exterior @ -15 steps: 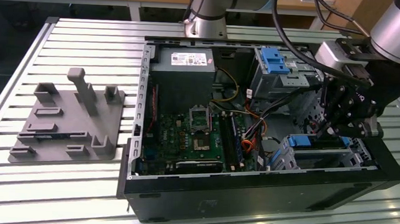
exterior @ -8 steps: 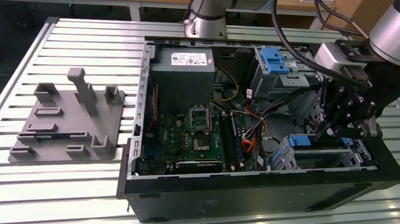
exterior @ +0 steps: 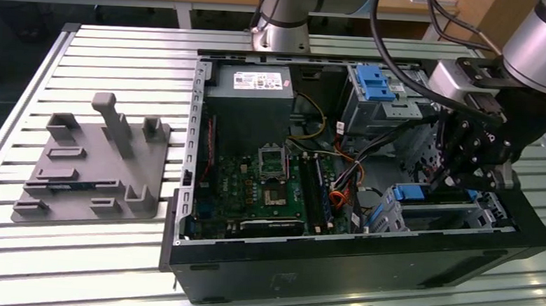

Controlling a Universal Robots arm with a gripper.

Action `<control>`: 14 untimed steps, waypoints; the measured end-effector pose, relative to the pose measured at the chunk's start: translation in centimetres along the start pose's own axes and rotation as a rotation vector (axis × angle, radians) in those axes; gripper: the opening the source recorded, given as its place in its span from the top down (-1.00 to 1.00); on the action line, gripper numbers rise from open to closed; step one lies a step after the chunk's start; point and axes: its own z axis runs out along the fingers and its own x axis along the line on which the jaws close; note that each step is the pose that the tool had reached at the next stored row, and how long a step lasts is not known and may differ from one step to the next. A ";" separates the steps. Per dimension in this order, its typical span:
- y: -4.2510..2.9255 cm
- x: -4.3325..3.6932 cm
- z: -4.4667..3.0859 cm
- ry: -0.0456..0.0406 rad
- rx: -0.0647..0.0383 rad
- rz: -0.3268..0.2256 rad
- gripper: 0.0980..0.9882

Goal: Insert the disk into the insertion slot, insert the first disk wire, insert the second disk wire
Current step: 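Insert the second disk wire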

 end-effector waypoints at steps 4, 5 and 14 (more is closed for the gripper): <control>-0.03 0.12 0.17 0.0001 0.000 -0.003 0.89; -0.04 0.14 0.18 0.0002 0.000 -0.004 0.89; 0.02 0.21 -2.76 0.0002 0.000 -0.009 0.46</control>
